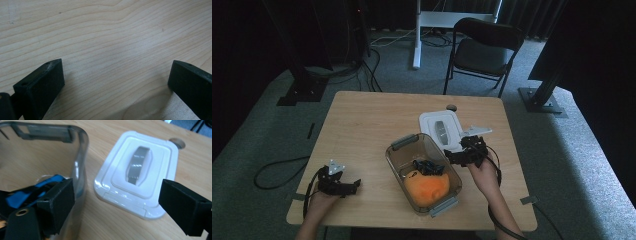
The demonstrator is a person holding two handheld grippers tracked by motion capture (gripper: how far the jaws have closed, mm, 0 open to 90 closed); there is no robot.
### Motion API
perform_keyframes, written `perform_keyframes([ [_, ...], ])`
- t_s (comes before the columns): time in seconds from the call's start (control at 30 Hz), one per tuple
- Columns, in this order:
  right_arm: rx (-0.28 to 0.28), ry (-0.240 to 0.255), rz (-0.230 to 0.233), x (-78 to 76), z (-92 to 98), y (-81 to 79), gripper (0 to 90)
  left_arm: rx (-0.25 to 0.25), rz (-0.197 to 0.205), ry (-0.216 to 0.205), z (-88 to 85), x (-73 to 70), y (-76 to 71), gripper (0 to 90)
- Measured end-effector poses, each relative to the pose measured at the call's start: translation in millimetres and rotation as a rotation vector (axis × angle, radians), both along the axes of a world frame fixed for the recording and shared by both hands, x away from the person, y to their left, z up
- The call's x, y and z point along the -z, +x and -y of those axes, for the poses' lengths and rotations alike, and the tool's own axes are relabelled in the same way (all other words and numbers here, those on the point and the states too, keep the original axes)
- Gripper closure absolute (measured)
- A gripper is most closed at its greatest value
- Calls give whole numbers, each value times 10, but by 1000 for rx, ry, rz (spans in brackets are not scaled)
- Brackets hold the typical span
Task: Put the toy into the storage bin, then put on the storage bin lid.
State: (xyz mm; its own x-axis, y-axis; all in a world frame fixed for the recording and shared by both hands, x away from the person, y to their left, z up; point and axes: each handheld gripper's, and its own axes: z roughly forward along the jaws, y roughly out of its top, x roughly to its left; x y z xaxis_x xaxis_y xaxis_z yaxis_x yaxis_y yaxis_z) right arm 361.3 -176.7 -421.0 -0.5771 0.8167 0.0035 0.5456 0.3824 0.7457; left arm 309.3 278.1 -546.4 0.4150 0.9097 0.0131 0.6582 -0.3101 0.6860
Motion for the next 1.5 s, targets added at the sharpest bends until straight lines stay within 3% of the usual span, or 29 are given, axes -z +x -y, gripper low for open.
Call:
perform_keyframes([
  [0.1,5,33,-18,42,42,33,129,2,-1,2,-2,-1,0,10],
  [0.2,25,31,-17,83,78,70,128,3,-1,3,-3,-2,0,9],
  [0.27,36,67,-58,108,110,107,114,3,-1,4,-3,-1,0,9],
  [0.4,64,15,-53,158,98,144,111,2,-2,3,-2,-1,0,10],
  [0.53,37,46,-68,202,102,198,111,2,-2,2,-2,-1,-1,10],
  [0.8,39,63,-93,274,63,361,111,2,-2,2,-2,-1,-1,9],
  [0.93,67,72,-92,302,54,425,111,2,-2,2,-1,-1,-1,10],
  [1.07,64,88,-120,354,64,493,111,2,-2,2,-2,-1,-1,10],
  [1.37,100,70,-101,418,70,596,112,2,-1,2,-3,-1,-3,10],
  [1.5,114,67,-114,462,53,686,113,2,-1,2,-3,-1,-3,9],
])
